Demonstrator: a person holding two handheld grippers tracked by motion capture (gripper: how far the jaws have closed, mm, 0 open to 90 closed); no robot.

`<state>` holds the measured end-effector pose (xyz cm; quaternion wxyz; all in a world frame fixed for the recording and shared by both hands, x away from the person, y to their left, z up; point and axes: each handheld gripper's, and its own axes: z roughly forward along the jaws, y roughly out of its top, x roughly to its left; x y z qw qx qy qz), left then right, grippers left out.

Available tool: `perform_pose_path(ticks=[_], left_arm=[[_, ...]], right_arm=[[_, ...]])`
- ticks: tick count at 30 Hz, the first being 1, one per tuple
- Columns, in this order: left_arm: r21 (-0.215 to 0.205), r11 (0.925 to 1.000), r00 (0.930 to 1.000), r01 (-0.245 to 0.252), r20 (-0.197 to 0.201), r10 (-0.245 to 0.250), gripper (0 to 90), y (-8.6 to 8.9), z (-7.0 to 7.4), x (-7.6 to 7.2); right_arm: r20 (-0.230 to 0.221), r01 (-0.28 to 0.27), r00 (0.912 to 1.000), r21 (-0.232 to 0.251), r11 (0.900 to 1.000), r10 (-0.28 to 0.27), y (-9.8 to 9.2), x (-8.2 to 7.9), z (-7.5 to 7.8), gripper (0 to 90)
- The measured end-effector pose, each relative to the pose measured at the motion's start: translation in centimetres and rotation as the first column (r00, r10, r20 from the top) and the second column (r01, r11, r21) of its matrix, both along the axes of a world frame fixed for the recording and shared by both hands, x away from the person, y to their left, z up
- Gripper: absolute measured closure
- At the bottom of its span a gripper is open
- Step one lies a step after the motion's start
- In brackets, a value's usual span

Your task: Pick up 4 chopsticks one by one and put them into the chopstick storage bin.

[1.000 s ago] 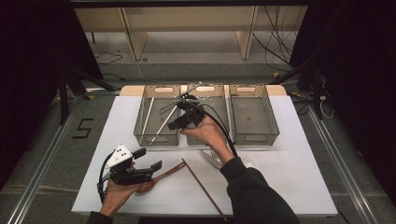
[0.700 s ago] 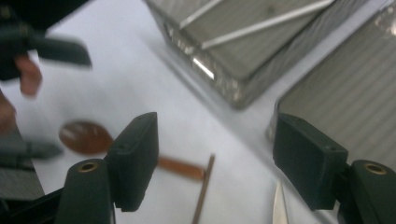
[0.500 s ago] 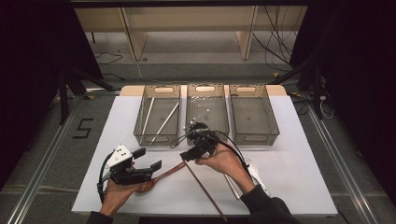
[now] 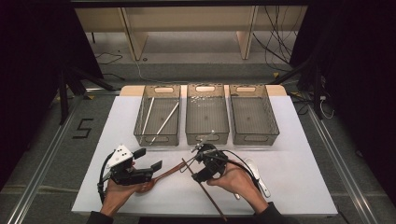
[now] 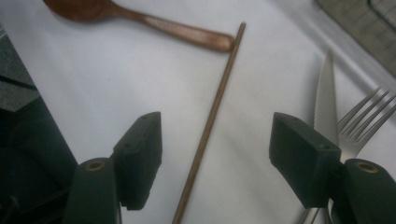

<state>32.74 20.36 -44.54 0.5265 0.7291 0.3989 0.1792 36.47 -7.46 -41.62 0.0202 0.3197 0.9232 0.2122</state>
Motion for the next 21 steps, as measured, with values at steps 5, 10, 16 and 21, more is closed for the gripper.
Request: perform_pose_path(ticks=[5,10,16,21], left_arm=[[-0.001,1.0000,1.0000,0.001,0.001,-0.001,17.2,0.0,0.0,0.0],[0.001,1.0000,1.0000,0.000,0.002,0.000,17.2,0.0,0.0,0.0],[-0.001,1.0000,1.0000,0.001,0.001,-0.001,17.2,0.0,0.0,0.0],[-0.002,1.0000,1.0000,0.002,0.002,-0.002,17.2,0.0,0.0,0.0]], right_arm=[[-0.009,-0.001,1.0000,-0.016,1.000,0.001,-0.4,-0.8,-0.8,37.0],[-0.012,-0.014,0.9998,-0.045,0.999,0.013,-0.5,-1.5,-1.5,38.8],[-0.038,-0.033,0.9988,-0.066,0.997,0.030,-0.5,-2.1,-2.0,43.2],[-0.059,-0.047,0.9974,-0.087,0.995,0.042,-0.3,-2.5,-2.4,47.4]])
